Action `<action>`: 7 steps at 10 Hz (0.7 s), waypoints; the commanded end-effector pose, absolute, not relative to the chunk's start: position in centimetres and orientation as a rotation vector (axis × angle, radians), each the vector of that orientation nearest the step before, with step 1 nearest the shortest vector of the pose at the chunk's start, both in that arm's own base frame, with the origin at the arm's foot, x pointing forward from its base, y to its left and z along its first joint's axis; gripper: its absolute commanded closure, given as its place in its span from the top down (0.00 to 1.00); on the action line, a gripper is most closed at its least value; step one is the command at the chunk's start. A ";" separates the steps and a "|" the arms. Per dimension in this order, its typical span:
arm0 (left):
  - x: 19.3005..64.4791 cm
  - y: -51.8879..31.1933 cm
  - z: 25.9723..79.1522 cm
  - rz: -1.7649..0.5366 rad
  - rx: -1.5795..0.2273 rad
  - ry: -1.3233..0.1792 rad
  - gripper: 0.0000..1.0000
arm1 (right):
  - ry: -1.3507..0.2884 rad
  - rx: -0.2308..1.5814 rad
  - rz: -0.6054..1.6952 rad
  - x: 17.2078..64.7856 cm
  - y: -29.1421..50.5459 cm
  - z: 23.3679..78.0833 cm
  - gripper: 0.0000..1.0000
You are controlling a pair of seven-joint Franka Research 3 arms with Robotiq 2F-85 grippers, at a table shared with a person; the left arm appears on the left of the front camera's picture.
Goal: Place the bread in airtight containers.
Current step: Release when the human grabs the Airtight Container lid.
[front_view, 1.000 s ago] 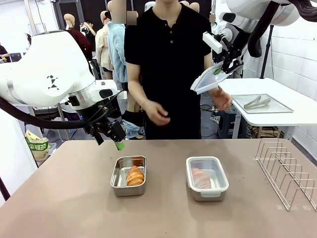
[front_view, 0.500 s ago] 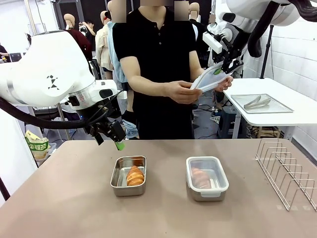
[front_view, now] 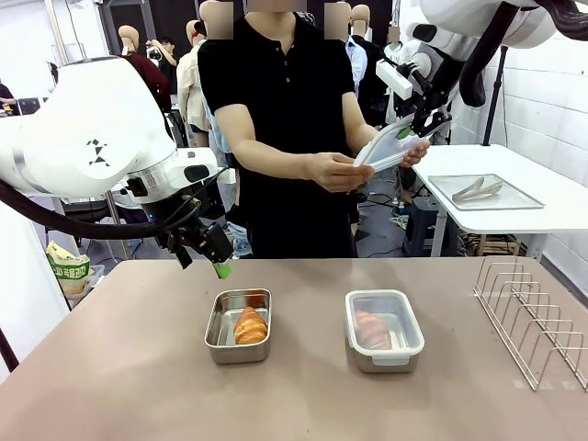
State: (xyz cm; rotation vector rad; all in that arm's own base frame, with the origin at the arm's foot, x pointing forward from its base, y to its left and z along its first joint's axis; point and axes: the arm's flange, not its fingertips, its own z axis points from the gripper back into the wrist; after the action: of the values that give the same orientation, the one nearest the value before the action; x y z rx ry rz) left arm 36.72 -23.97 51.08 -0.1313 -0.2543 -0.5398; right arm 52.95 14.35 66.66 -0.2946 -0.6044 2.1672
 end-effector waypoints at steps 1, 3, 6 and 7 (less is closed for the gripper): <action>36.8 -23.9 51.1 -0.539 -0.134 -0.256 1.00 | -0.612 -0.290 2.164 52.9 14.4 66.6 0.00; 36.8 -23.9 51.1 -0.539 -0.134 -0.256 1.00 | -0.612 -0.290 2.164 52.9 14.4 66.6 0.00; 36.8 -23.9 51.1 -0.539 -0.134 -0.256 1.00 | -0.604 -0.294 2.167 53.0 14.3 66.7 0.00; 36.8 -23.9 51.1 -0.539 -0.134 -0.256 1.00 | -0.606 -0.291 2.170 52.8 14.3 66.7 0.00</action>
State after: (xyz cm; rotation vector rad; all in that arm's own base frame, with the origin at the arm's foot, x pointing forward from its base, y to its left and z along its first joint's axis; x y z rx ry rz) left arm 36.72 -23.97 51.08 -0.1313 -0.2543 -0.5398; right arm 52.95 14.27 66.68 -0.2949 -0.6037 2.1660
